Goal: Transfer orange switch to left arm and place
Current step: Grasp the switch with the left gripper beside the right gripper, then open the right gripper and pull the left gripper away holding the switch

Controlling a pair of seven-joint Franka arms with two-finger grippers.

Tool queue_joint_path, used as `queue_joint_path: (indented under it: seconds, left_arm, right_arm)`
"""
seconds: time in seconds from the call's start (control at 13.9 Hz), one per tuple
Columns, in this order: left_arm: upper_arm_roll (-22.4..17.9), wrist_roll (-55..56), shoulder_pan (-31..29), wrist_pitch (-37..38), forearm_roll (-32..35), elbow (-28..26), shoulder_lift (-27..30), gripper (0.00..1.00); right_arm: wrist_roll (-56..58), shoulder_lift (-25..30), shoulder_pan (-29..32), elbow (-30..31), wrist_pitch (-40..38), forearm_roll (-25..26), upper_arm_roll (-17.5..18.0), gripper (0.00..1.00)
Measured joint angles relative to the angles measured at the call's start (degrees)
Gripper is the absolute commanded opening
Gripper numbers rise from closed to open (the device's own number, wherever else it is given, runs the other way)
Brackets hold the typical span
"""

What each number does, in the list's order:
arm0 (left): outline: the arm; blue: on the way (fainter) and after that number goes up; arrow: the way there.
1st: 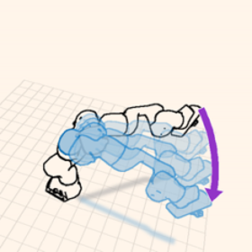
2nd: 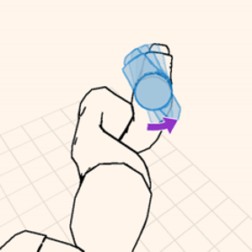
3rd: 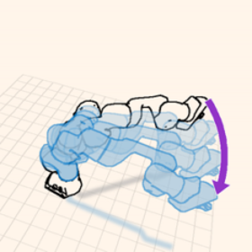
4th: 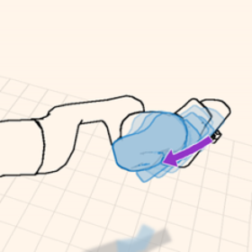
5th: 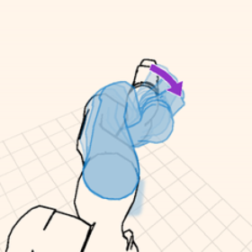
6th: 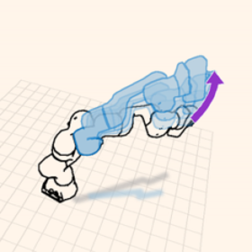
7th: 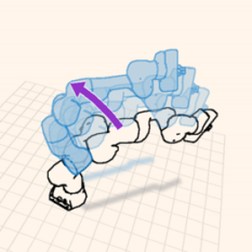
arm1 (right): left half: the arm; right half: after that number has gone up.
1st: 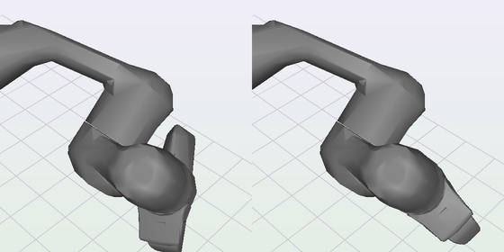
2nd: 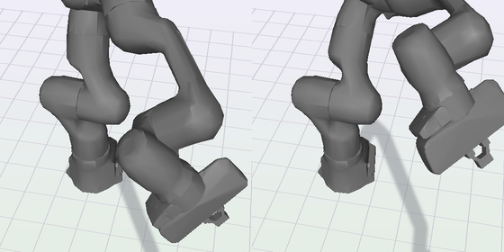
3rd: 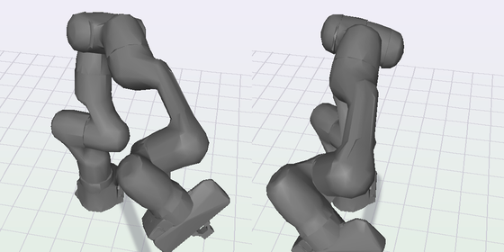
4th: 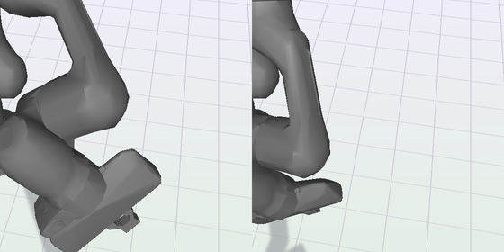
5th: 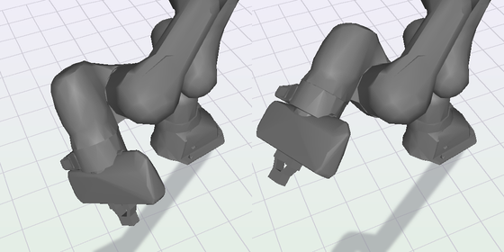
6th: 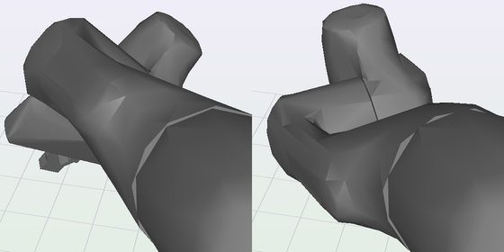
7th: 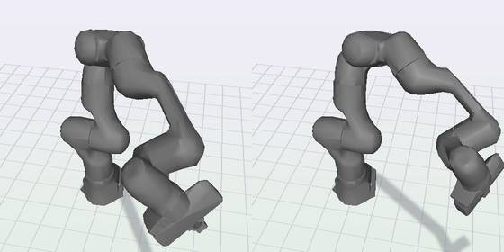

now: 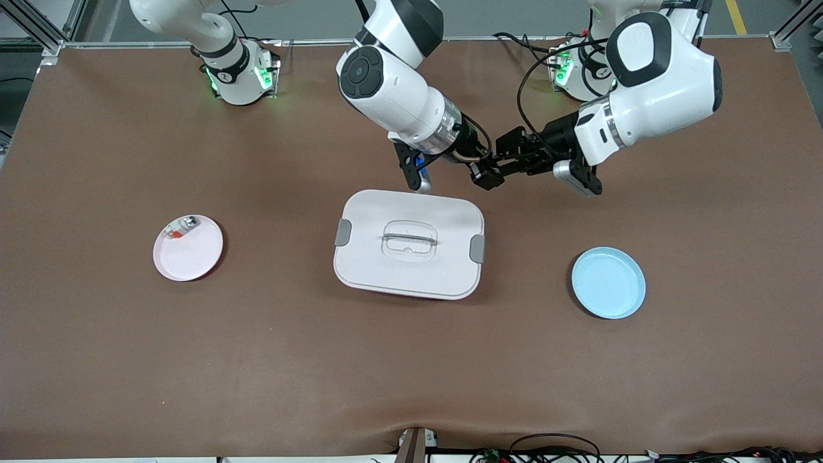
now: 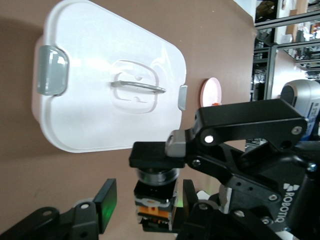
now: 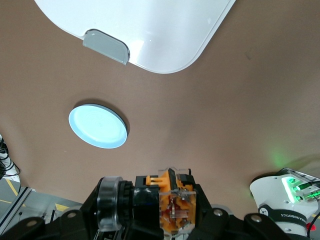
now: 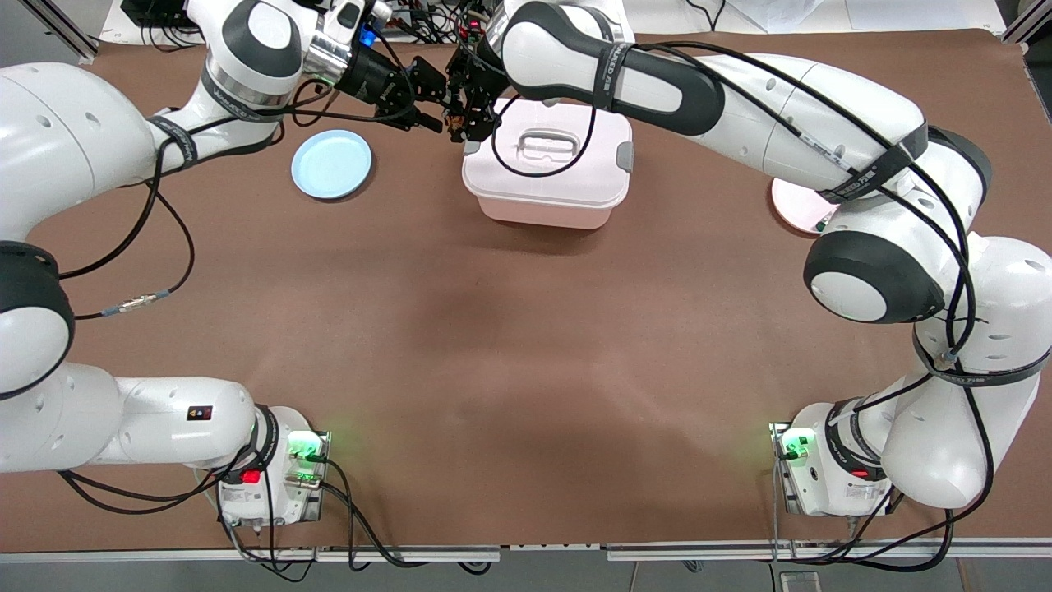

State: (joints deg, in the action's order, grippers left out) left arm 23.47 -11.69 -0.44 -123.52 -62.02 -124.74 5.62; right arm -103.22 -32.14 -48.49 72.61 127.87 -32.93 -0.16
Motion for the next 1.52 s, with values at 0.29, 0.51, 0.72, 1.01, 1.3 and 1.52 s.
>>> queue_joint_path:
  seconds: [0.29, 0.51, 0.72, 1.01, 1.3, 1.52]
  left_arm:
    - [0.68, -2.55, 0.0, -1.2, -2.64, -0.02, -1.67, 0.46]
    - [1.16, -3.11, 0.0, -1.37, -4.51, 0.01, -2.26, 0.27]
    - [1.31, -3.41, -0.01, -1.39, -5.18, 0.05, -2.34, 0.02]
    - [1.31, -3.94, -0.02, -1.4, -5.2, 0.09, -2.37, 0.0]
    - [1.31, -5.09, -0.12, -1.41, -5.2, 0.26, -2.49, 0.0]
    - [1.32, -5.89, -0.37, -1.41, -4.3, 0.7, -2.73, 0.0]
  right_arm:
    - [-0.04, 0.0, 0.0, -0.03, 0.0, -0.01, 0.0, 0.16]
    - [-0.06, -0.04, -0.01, -0.05, -0.03, -0.01, 0.0, 0.16]
    - [-0.09, -0.04, -0.01, -0.12, -0.01, -0.2, -0.03, 0.17]
    - [-0.12, -0.04, -0.01, -0.13, 0.03, -0.26, -0.05, 0.18]
    - [-0.13, -0.06, -0.01, -0.13, 0.35, -0.26, -0.06, 0.45]
    - [-0.13, -0.25, -0.13, -0.13, 1.45, -0.27, -0.05, 0.75]
